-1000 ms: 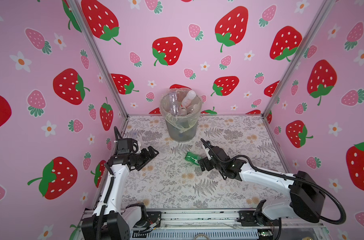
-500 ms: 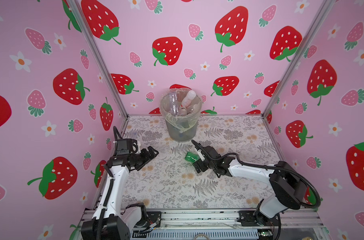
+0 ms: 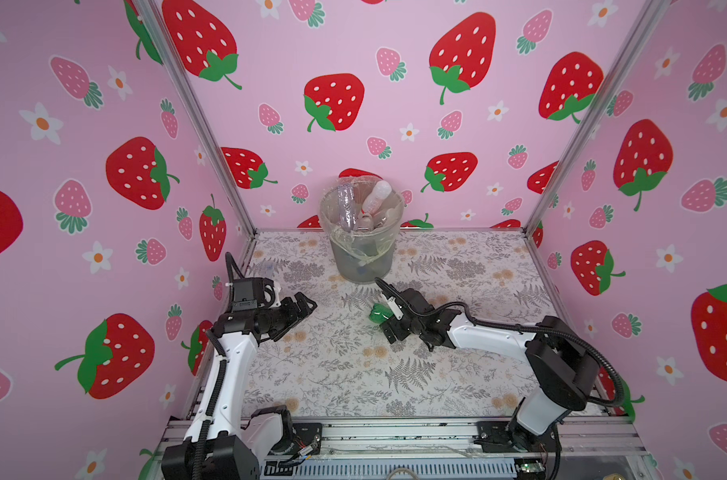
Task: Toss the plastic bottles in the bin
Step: 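Lower the right gripper over the green Sprite bottle, then close the right gripper around the green Sprite bottle and lift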
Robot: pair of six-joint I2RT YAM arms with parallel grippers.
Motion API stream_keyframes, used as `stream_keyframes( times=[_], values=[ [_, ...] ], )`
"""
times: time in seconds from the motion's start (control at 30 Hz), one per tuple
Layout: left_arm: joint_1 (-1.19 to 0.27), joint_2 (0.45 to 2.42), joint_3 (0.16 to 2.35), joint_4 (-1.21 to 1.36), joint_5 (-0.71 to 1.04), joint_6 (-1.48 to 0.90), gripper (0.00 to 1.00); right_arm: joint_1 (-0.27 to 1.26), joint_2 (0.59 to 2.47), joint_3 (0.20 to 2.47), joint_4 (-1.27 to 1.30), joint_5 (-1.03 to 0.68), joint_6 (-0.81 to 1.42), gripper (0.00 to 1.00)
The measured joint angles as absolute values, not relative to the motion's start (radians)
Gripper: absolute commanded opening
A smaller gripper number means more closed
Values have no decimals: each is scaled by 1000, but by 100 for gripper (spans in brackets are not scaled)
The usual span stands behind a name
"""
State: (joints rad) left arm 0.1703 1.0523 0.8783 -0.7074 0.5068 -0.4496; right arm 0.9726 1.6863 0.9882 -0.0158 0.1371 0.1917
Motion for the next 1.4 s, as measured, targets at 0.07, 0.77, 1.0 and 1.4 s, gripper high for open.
stream_keyframes(
  times=[0.07, 0.77, 1.0, 1.4],
  values=[
    [170, 1050, 878, -707, 506, -449, 99, 973, 1704, 995, -16, 137, 183, 99],
    [171, 1045, 878, -707, 506, -449, 99, 965, 1813, 1033, -23, 124, 160, 94],
    [170, 1045, 878, -707, 507, -449, 99, 965, 1831, 1033, -22, 117, 162, 87],
    [170, 1045, 878, -707, 507, -449, 99, 965, 1848, 1027, 20, 98, 208, 66]
  ],
)
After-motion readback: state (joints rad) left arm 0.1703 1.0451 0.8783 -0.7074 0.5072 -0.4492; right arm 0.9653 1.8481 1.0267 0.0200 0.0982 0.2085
